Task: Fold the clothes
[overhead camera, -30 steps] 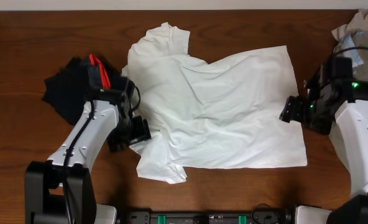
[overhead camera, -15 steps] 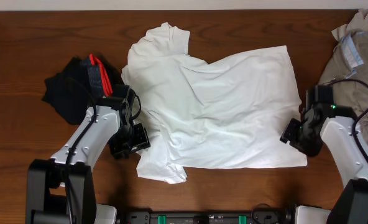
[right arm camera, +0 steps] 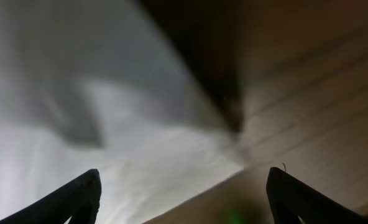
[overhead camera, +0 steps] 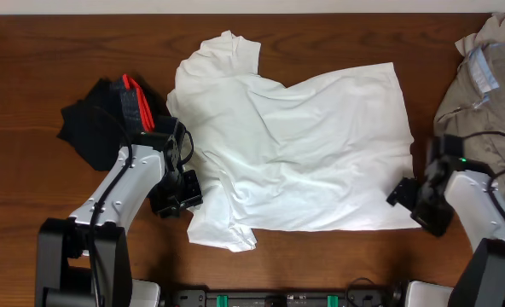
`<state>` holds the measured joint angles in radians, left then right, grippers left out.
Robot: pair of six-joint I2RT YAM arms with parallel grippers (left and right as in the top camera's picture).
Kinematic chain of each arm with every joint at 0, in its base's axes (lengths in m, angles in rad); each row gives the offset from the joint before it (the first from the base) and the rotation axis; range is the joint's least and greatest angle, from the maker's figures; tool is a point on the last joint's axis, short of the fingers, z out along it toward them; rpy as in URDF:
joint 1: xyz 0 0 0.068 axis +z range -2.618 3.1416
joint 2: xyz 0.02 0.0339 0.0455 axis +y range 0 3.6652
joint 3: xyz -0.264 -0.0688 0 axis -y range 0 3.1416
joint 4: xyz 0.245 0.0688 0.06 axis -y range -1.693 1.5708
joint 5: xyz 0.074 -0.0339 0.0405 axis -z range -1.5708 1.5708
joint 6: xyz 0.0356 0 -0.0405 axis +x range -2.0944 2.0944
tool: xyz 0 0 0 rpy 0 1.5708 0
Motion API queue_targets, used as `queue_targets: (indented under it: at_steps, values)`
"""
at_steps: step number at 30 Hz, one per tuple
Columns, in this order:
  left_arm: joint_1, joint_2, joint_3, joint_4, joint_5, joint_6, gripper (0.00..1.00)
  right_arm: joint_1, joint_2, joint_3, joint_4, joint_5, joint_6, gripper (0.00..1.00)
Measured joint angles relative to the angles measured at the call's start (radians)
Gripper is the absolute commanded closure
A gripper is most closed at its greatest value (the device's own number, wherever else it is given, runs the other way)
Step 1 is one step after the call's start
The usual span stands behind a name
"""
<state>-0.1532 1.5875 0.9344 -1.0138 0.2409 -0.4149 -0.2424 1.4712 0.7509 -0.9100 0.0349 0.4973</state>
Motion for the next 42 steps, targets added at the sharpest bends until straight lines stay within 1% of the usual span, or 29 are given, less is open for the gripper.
queue_targets:
  at_steps: [3, 5, 7, 9, 13, 14, 16, 18, 19, 20, 24, 28, 34, 38, 39, 40, 42]
  values:
    - [0.000, 0.000, 0.000, 0.001, 0.000, 0.000, 0.58, -0.061, 0.000, 0.000, -0.002, -0.005, -0.029, 0.19]
    - [0.000, 0.000, 0.000, 0.002, 0.000, 0.001, 0.59, -0.087, 0.000, -0.001, 0.000, -0.016, -0.041, 0.20]
    - [0.000, 0.000, 0.000, 0.002, 0.000, 0.001, 0.58, -0.096, 0.000, -0.009, 0.020, -0.044, -0.051, 0.25]
    - [0.000, 0.000, 0.000, 0.003, 0.000, 0.001, 0.59, -0.098, 0.000, -0.026, 0.050, -0.080, -0.057, 0.39]
    - [0.000, 0.000, 0.000, 0.004, 0.000, 0.001, 0.59, -0.098, 0.000, -0.077, 0.113, -0.135, -0.058, 0.73]
    - [0.000, 0.000, 0.000, 0.004, 0.000, 0.001, 0.63, -0.098, 0.000, -0.092, 0.125, -0.135, -0.051, 0.80]
    - [0.000, 0.000, 0.000, 0.003, 0.000, 0.002, 0.71, -0.101, -0.003, -0.097, 0.131, -0.131, -0.045, 0.89]
    - [0.000, 0.000, 0.000, 0.002, 0.000, 0.000, 0.87, -0.103, -0.003, -0.097, 0.127, -0.113, -0.043, 0.97]
    - [0.000, 0.000, 0.000, 0.000, 0.004, 0.003, 0.90, -0.104, -0.003, -0.097, 0.122, -0.104, -0.042, 0.99]
    - [0.000, 0.000, 0.000, -0.001, 0.004, 0.008, 0.94, -0.107, -0.002, -0.094, 0.110, -0.091, -0.042, 0.99]
    - [0.000, 0.000, 0.000, -0.008, 0.008, 0.007, 0.94, -0.143, 0.002, -0.046, 0.040, 0.002, -0.042, 0.99]
    - [0.000, 0.000, 0.000, -0.014, 0.008, 0.008, 0.94, -0.188, 0.002, 0.015, 0.036, 0.057, -0.042, 0.98]
    - [0.000, 0.000, 0.000, -0.031, 0.008, 0.008, 0.94, -0.263, 0.002, 0.031, 0.035, 0.108, -0.031, 0.85]
    - [0.000, 0.000, 0.000, -0.052, 0.008, 0.008, 0.94, -0.271, 0.002, 0.031, 0.034, 0.128, -0.029, 0.72]
    - [0.000, 0.000, 0.000, -0.058, 0.008, 0.008, 0.90, -0.271, 0.002, 0.031, 0.034, 0.127, -0.029, 0.68]
    - [0.000, 0.000, 0.000, -0.060, 0.008, 0.008, 0.79, -0.271, 0.002, 0.031, 0.032, 0.125, -0.028, 0.67]
    - [0.000, 0.000, 0.000, -0.060, 0.012, 0.012, 0.60, -0.271, 0.002, 0.031, 0.033, 0.110, -0.031, 0.66]
